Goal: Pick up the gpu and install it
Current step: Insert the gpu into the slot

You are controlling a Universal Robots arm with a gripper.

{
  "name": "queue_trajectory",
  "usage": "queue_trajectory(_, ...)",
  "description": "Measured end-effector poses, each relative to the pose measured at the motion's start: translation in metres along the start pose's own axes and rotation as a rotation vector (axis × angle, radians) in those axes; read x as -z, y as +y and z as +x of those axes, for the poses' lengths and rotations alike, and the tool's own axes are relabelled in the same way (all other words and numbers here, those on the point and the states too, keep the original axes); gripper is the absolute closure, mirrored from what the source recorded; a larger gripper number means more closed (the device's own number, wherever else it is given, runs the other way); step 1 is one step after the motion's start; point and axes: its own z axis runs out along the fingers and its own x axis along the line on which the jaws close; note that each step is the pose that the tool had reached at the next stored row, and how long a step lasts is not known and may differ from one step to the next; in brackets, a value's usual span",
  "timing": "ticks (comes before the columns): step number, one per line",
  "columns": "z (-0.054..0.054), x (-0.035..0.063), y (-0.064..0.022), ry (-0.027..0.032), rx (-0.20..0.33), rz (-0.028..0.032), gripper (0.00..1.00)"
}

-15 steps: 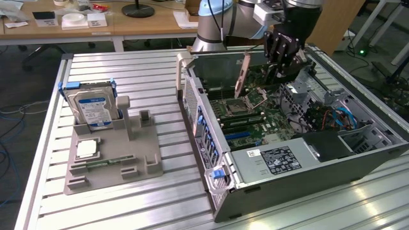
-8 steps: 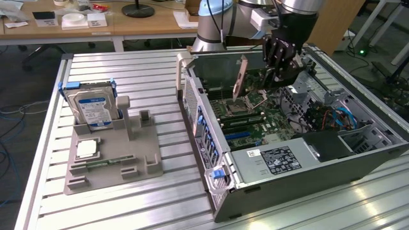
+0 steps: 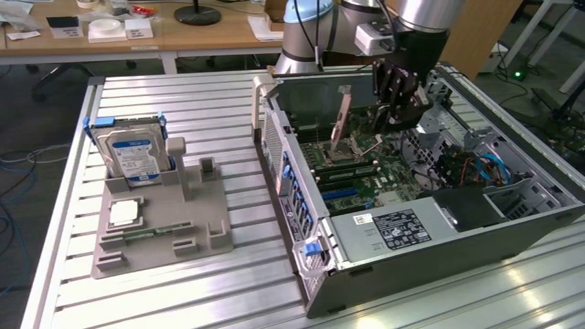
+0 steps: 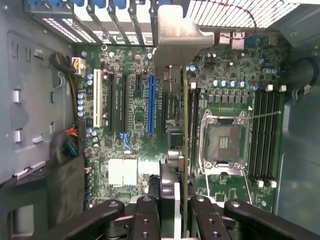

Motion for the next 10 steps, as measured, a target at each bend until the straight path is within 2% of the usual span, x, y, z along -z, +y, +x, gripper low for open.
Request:
queue_trajectory(6, 0.0, -0.0109, 0.0003, -0.0005, 0.0, -0.0002, 0.72)
queue_trajectory(10, 0.0, -0.0175, 0.001, 0.0008, 0.0, -0.0053, 0.72)
